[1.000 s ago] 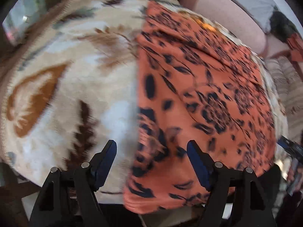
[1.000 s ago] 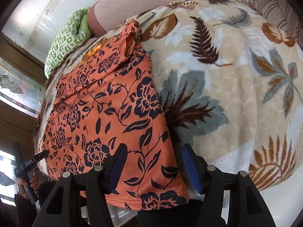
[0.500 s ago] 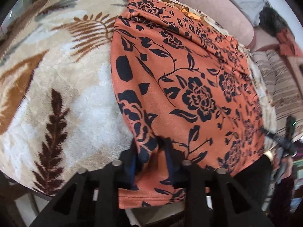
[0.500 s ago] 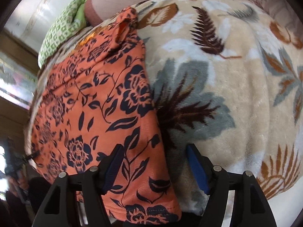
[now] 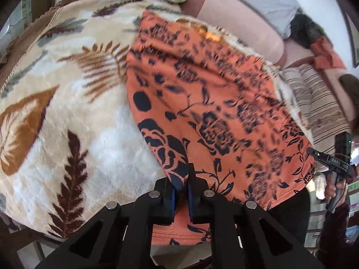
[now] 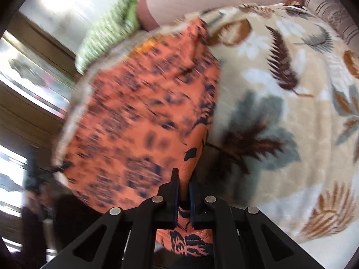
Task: Fold small clothes
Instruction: 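Lift the hem with both grippers and fold it toward the collar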
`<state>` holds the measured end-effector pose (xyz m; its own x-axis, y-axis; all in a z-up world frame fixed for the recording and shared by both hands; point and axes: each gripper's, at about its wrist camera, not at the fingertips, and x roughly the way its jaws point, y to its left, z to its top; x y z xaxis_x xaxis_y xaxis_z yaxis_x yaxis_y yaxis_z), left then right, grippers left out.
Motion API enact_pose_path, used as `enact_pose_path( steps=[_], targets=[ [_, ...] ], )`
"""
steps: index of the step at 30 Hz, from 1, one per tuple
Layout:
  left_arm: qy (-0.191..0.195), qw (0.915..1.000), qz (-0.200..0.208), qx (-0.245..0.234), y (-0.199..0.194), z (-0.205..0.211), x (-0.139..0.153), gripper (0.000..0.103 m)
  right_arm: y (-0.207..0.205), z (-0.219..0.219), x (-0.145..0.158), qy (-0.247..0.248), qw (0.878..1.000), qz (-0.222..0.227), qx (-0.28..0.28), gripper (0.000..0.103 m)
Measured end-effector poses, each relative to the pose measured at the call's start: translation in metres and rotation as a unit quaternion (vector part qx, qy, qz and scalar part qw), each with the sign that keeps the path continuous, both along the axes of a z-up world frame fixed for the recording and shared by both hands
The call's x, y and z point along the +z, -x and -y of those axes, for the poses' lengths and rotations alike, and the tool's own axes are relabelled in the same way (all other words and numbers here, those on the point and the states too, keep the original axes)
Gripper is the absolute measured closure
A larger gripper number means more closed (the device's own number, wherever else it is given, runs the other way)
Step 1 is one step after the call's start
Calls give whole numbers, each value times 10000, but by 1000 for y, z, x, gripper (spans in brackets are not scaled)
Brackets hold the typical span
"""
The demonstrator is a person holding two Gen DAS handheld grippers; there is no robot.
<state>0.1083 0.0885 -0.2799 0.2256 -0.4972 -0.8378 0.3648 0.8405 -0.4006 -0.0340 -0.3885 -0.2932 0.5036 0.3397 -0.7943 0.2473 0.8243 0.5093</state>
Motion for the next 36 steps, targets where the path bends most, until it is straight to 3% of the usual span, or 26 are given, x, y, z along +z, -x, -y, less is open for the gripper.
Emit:
enact_pose_path(
  steps=[5,11,18,23,27,30,33,34,35,36],
  targets=[
    [402,9992,79,-42,-11,-6,23,95,-6,14,23,-873,9942,579,-260,95],
    [755,9971,34,-25,-40,-5,40,95,-19,29,27,-1472,9847,762,-531,95],
    [962,9953,78,76,-126,10,72,95,-75,74,45,-1805,9719,1079,-1057,96],
    [956,9941,-248,437,-229,39,54,94,-152,123,46,-2023,9571,1253,-1653,96],
    [764,9910,-599,927,-292,57,8,91,-223,158,3,-2330,9383,999,-2353,90],
    [790,9851,-512,1438,-306,50,-11,83,-251,166,-41,-2671,9252,417,-2662,79],
    [1293,9701,-148,2049,-293,24,-12,67,-247,169,-57,-2802,9136,642,-2876,74],
    [1365,9657,44,2209,-284,18,-6,62,-240,171,-55,-2740,9123,789,-2941,59],
    [1437,9612,262,2340,-274,12,2,61,-229,171,-48,-2597,9118,961,-3032,33],
    [1473,9574,514,2431,-260,9,11,60,-220,168,-42,-2458,9122,1109,-3086,31]
  ],
)
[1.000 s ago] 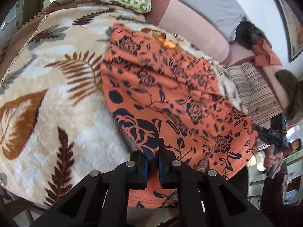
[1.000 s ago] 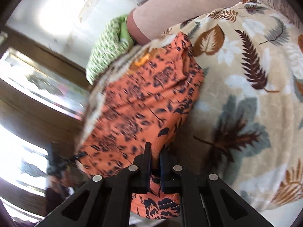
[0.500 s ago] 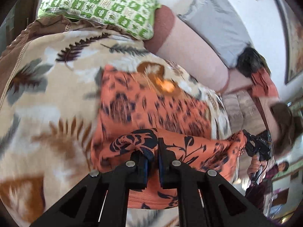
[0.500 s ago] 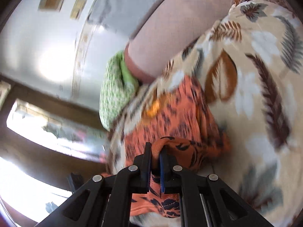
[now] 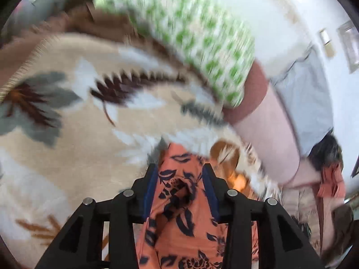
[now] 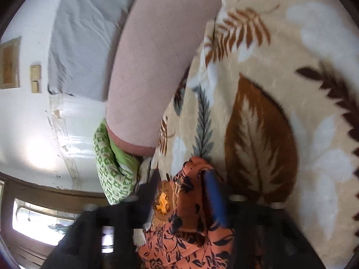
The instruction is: Fold small clothes
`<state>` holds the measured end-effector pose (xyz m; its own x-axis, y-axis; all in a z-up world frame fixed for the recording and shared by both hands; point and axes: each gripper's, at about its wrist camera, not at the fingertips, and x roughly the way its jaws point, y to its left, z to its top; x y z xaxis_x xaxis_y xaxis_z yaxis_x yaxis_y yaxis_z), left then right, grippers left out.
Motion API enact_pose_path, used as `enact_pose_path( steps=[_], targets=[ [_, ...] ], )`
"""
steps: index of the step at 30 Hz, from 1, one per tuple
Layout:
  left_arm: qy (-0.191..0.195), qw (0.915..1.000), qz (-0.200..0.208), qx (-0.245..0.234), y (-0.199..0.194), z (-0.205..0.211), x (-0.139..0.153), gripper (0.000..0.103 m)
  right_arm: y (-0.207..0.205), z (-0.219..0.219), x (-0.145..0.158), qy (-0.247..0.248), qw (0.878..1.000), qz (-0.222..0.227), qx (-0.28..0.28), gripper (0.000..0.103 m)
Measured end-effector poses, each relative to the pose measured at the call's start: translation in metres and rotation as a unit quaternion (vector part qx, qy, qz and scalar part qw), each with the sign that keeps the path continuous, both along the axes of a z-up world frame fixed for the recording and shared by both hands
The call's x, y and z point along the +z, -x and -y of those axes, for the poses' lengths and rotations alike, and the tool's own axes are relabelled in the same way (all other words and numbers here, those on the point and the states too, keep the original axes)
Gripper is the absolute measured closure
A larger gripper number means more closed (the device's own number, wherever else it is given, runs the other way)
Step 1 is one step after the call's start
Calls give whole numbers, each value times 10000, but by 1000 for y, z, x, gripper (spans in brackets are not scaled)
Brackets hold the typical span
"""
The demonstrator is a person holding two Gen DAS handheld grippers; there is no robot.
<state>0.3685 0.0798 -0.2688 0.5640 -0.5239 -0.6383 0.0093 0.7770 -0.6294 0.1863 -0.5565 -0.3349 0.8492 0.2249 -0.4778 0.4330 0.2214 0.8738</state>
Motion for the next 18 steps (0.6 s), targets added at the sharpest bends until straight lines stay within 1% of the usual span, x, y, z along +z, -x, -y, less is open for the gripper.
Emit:
enact_pose_path(
  steps=[1,2,3,4,5,6,7,8,9,10,11,12,13,14,15,16,17,18],
  targets=[
    [-88,9997,226,74,17,0,11,55,7,-4,9,282,9996,86,-33,31],
    [-155,9990,404,121,32,2,18,48,10,-15,23,682,9975,106,163,31],
    [-222,9980,573,171,50,5,25,45,7,-32,37,1124,9917,3,623,31],
    [-336,9968,690,233,69,10,28,38,3,-55,51,1609,9805,-153,1122,32],
    [-418,9958,757,304,83,16,28,36,1,-76,59,1986,9689,-260,1450,33],
    [-451,9948,817,407,99,22,24,36,-3,-103,66,2329,9542,-336,1849,36],
    [-467,9940,856,485,112,31,18,36,-7,-126,67,2493,9427,-395,2181,48],
    [-526,9936,864,502,122,40,10,36,-13,-150,63,2555,9321,-494,2518,60],
    [-648,9936,821,428,124,49,1,36,-22,-175,56,2533,9221,-630,2855,64],
    [-781,9936,743,337,124,57,-6,36,-29,-195,48,2516,9138,-737,3101,64],
    [-872,9939,642,187,123,63,-13,36,-36,-216,40,2592,9027,-831,3333,65],
    [-877,9947,531,4,118,66,-19,36,-44,-239,33,2806,8870,-953,3542,65],
    [-808,9957,447,-20,115,65,-25,36,-52,-255,26,2965,8750,-1048,3680,65],
    [-730,9966,389,35,113,62,-29,36,-65,-273,20,3021,8663,-1101,3824,65],
    [-630,9975,311,76,108,58,-34,36,-68,-281,13,3041,8623,-1115,3893,65],
    [-575,9979,263,112,103,55,-36,36,-82,-289,10,3156,8562,-1176,3917,64],
    [-555,9980,264,136,100,53,-37,36,-101,-295,8,3378,8483,-1264,3877,64],
    [-542,9980,291,154,97,50,-36,36,-121,-296,8,3538,8455,-1281,3790,64]
  ],
)
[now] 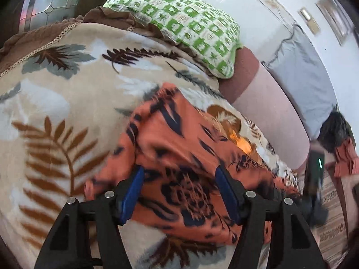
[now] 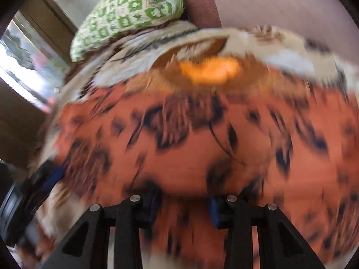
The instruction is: Fold small clothes
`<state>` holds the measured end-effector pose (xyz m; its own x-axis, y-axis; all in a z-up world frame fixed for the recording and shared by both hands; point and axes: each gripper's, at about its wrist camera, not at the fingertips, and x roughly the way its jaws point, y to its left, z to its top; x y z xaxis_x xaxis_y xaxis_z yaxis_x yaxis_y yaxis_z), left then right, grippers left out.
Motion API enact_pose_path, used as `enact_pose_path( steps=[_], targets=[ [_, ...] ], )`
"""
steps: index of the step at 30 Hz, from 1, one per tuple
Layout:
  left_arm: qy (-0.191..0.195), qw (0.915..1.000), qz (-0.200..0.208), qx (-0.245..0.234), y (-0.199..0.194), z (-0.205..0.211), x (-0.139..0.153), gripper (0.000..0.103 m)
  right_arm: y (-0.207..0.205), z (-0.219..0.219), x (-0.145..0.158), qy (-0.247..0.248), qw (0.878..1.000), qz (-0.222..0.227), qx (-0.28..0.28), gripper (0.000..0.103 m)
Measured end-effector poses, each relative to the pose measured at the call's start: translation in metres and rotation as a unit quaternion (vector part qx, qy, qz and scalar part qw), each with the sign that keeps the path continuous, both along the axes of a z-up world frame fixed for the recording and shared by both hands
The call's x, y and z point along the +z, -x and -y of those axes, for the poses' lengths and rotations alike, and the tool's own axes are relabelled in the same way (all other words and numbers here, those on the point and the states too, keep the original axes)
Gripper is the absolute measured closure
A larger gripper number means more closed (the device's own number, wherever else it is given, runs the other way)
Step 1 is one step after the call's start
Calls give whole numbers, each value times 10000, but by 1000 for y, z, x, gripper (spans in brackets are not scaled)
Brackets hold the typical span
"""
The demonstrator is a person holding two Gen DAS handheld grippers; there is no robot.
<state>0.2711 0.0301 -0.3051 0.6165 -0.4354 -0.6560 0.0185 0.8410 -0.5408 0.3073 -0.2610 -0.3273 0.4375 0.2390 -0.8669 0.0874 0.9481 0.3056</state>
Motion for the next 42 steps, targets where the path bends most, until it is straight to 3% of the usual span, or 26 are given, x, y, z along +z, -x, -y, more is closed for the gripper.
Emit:
enact_pose_path(
  steps=[3,6,8,10,12,18,21,25,27,30,32,35,42],
  targets=[
    [-37,9997,194,157,-7,-8,3,36,-63,22,18,129,9969,517,-582,65],
    [132,9986,289,415,-13,-20,6,36,-89,51,42,-336,9850,942,-1404,65],
    [260,9972,230,659,-18,-29,5,36,-91,51,59,-425,9818,1155,-1449,65],
    [295,9957,165,866,-16,-36,3,36,-82,32,70,-334,9849,1262,-1141,64],
    [182,9942,132,1053,-12,-40,2,36,-66,7,69,-477,9916,1047,-598,64],
    [-161,9916,134,1273,-6,-54,3,36,-20,-87,16,-436,9956,64,824,64],
    [-501,9934,-1,1033,-9,-45,0,36,-30,-118,5,-40,9934,209,1125,63],
    [-763,9946,-235,660,-18,-28,-10,36,-98,-124,14,33,9957,549,745,62],
    [-805,9945,-281,614,-20,-26,-12,36,-136,-110,24,131,9963,819,217,62],
    [-817,9944,-282,613,-23,-26,-12,36,-159,-77,46,-599,9892,1198,-592,62],
    [-825,9944,-283,598,-24,-25,-12,36,-154,-61,55,-848,9853,1282,-741,62],
    [-858,9947,-218,521,-21,-19,-10,36,-123,-42,55,-687,9890,1117,-679,62],
    [-1216,9917,277,304,-6,4,5,36,27,29,26,-237,9956,334,-840,62]
  ],
)
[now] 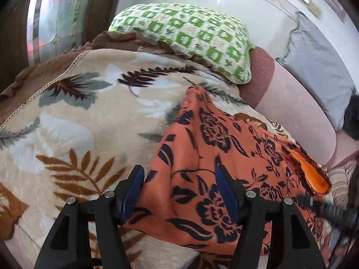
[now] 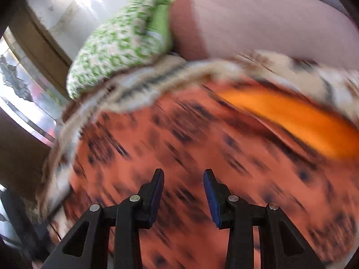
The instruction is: Fold small clothes
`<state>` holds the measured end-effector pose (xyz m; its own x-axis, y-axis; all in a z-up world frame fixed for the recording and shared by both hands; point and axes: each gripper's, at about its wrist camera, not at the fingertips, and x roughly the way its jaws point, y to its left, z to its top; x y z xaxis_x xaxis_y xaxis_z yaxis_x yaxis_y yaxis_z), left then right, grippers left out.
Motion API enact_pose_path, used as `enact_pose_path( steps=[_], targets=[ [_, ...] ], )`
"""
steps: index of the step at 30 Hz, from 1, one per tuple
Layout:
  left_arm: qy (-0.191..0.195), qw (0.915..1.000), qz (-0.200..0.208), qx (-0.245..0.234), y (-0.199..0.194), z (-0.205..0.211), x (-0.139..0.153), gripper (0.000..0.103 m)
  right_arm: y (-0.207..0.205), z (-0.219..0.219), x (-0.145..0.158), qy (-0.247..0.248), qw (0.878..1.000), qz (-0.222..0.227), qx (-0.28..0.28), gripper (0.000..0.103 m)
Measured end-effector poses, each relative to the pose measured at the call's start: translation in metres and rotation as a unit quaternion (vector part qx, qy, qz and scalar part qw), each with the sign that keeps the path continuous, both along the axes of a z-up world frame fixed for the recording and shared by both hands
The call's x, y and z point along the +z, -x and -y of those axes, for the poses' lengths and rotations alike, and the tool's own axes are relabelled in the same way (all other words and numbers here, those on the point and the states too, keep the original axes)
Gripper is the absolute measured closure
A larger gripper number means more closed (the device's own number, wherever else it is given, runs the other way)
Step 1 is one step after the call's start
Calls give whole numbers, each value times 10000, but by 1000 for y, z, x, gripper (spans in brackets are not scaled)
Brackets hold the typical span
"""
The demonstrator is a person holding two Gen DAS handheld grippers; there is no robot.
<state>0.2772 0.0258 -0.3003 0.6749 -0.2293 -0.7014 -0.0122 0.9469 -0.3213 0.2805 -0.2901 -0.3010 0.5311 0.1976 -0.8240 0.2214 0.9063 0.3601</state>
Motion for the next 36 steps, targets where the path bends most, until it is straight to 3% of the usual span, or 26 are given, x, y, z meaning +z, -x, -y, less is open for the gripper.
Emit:
enact_pose_path(
  steps=[3,5,6,9,11,14,17,20,24,26,28,30,32,34,36],
  targets=[
    [-190,9998,9,-30,1,9,-2,36,41,36,-20,251,9984,-435,-253,62],
    [-274,9996,14,-26,0,12,-4,36,48,64,-25,245,9972,-454,-534,64],
    [-321,9995,6,-9,-1,13,-5,36,43,80,-23,206,9968,-344,-693,64],
    [-354,9993,-45,83,-8,13,-7,36,7,125,-17,807,9895,-181,-1186,64],
    [-323,9994,-48,146,-11,11,-7,36,-17,162,-15,526,9835,-66,-1731,64],
    [-393,9989,135,208,-12,8,1,36,-16,188,2,177,9705,358,-2379,64],
    [-494,9979,362,207,-8,8,10,36,1,175,18,263,9763,569,-2072,64],
    [-468,9985,268,95,-6,10,7,36,21,145,14,297,9864,481,-1541,64],
    [-1231,9913,-446,109,-17,16,-17,36,33,108,-2,240,9932,249,-1113,64],
    [-1089,9919,-643,104,-22,10,-27,32,22,95,-17,543,9936,-33,-992,63],
    [-853,9937,-693,219,-24,2,-23,32,3,91,-41,687,9908,-644,-971,63],
    [-807,9947,-541,334,-21,-2,-14,32,-6,89,-30,714,9890,-657,-1113,62],
    [-779,9959,-241,403,-15,-2,-3,32,-13,84,-12,426,9930,-380,-1039,62],
    [-679,9975,-106,189,-13,4,5,32,-26,70,2,431,9954,-94,-847,62],
    [-698,9973,-181,-97,-14,12,2,32,-48,56,5,505,9961,-96,-717,62]
  ],
)
